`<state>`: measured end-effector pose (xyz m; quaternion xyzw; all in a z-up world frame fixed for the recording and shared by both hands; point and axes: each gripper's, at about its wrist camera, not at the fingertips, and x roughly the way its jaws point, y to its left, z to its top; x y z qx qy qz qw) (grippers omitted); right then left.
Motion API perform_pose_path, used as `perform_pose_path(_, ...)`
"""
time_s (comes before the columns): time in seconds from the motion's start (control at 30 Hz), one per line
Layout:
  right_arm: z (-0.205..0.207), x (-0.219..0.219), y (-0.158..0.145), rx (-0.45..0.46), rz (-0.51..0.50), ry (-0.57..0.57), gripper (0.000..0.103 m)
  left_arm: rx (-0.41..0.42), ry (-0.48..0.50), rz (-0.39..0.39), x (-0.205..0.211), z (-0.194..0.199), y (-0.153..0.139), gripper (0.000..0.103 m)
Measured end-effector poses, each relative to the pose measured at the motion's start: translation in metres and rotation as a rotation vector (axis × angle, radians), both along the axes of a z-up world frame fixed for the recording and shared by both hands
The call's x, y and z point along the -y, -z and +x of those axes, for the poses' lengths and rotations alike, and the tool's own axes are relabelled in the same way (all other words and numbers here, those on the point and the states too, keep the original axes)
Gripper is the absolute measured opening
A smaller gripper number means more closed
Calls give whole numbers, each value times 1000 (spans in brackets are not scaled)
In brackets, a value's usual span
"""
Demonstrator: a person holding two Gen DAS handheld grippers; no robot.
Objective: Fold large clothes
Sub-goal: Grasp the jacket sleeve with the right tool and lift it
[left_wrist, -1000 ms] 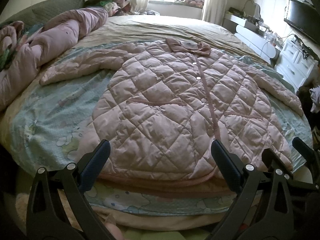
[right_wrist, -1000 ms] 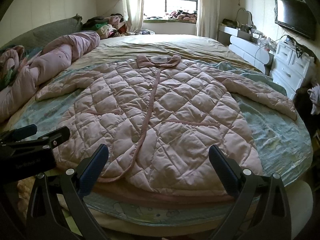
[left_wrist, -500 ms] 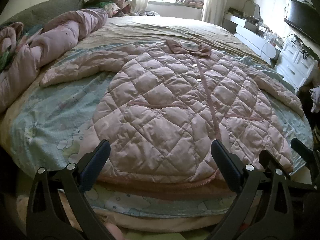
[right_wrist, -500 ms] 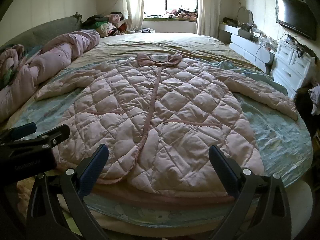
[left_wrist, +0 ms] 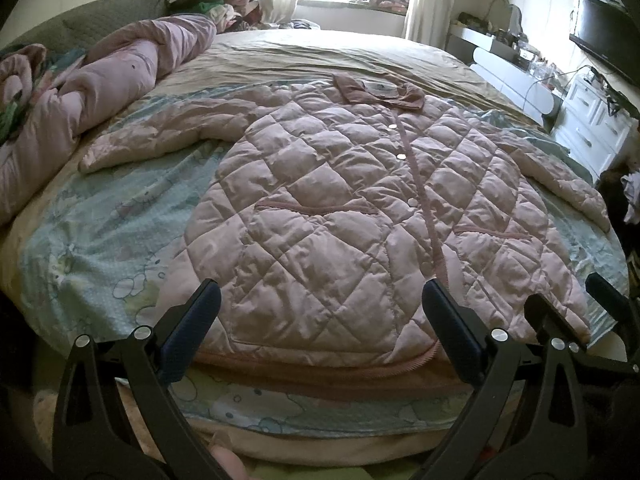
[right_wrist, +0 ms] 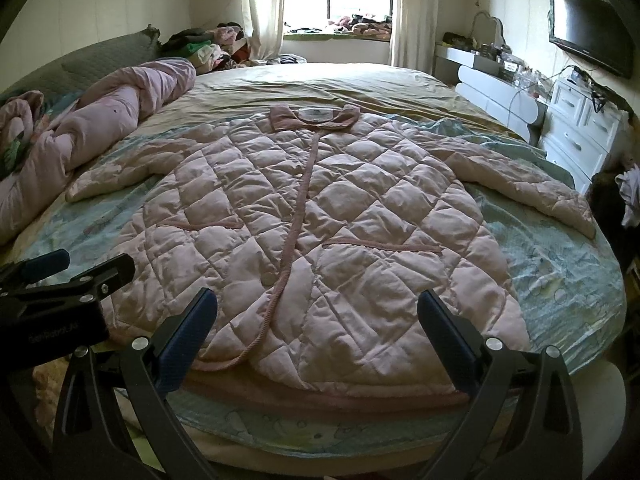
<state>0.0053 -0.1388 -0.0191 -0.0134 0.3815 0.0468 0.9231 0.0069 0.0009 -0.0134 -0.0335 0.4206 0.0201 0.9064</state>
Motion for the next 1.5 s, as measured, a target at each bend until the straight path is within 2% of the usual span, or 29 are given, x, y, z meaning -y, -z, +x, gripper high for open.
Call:
perform_pose_path(0.4,15,4,-5,3,-3,-5,99,-12,-9,7,-4,13,4,94)
perform_pose_path(0.57,33,6,-14,19,0,-8,99,-16,-7,2,-4,35,-3,94)
perform_pose_path(0.77,61,11,-29,57,-2,-13,99,-14,-9,49,1,70,-11,94)
perform_pose_path(1.0,109,19,-40,81,16,-6,99,-33,20,43,8,115,-10,94)
perform_pose_path(1.23,168,41,-24,11,33,36,99,-53,58,18,17,166,-8,94)
perform_pose_path(1.43,210,77,-3,-50,71,110,99,-73,72,3,27,208,0,94)
perform_pose_path(1.5,221,93,1,-60,77,155,99,-79,73,28,33,220,3,94)
